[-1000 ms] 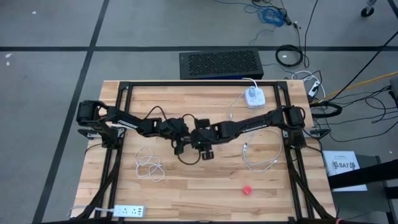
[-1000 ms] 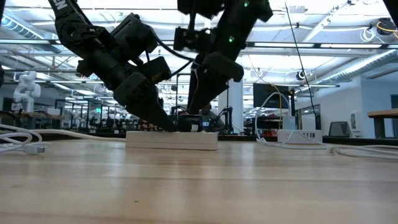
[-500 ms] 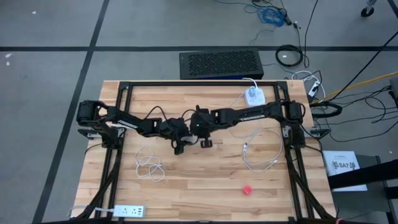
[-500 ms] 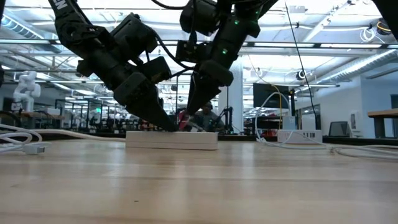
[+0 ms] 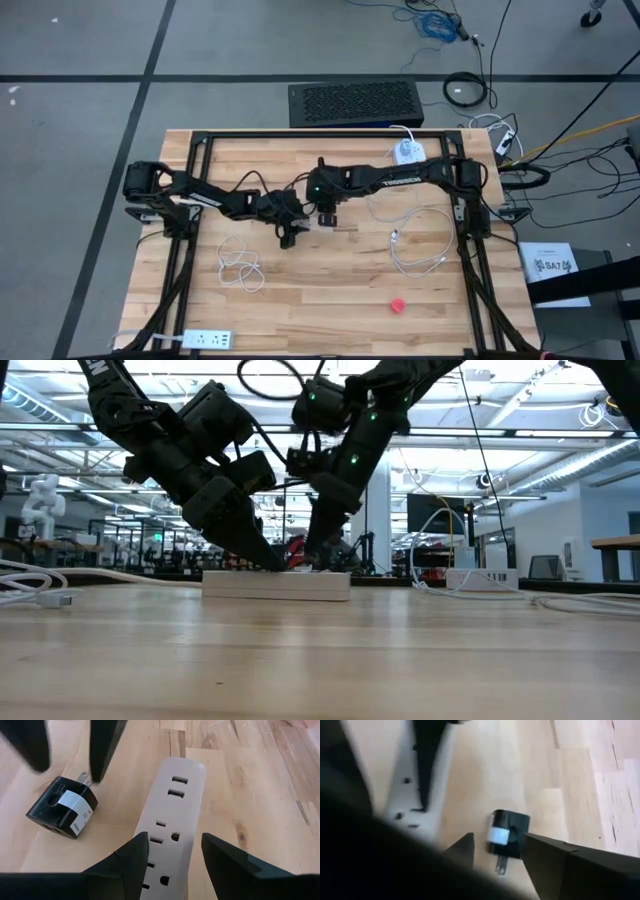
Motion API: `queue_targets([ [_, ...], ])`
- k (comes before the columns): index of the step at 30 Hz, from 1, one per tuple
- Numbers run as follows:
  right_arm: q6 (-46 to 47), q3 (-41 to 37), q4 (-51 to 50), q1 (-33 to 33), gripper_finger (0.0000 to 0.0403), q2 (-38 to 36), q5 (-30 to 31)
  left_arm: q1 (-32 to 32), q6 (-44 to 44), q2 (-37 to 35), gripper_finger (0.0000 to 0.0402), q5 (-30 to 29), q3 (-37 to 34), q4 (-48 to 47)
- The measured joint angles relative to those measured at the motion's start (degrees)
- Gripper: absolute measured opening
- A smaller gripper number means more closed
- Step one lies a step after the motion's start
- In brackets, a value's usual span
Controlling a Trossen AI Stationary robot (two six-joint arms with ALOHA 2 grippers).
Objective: Insert USB
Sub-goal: Insert the black charger adapter into the white outlet extension
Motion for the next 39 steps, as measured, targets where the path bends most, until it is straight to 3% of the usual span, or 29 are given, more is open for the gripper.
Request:
queue_targets([
  [6, 1.11, 0.0, 3.18, -1.39, 0.0187, 3.28, 0.31, 0.0, -0.04, 0.0, 0.0192, 0.15, 0.0, 0.0],
  [12, 2.52, -0.02, 5.49, -2.7, 0.0205, 5.35, 0.29, 0.02, 0.02, 0.0, 0.0192, 0.24, 0.0, 0.0],
  [26, 2.48, 2.21, 4.48, -2.9, 0.0151, 7.14, -2.56, 0.0, -0.05, 0.0, 0.0192, 0.25, 0.0, -0.02],
  [34, 2.05, 7.28, -2.21, -3.17, 0.0215, 7.14, -2.74, -0.02, -0.09, 0.0, 0.0192, 0.33, 0.0, -0.09],
  [39, 2.19, 7.43, -2.81, -3.88, 0.0227, 7.14, -5.67, -0.07, -0.09, 0.0, 0.0192, 0.56, 0.02, -0.15],
])
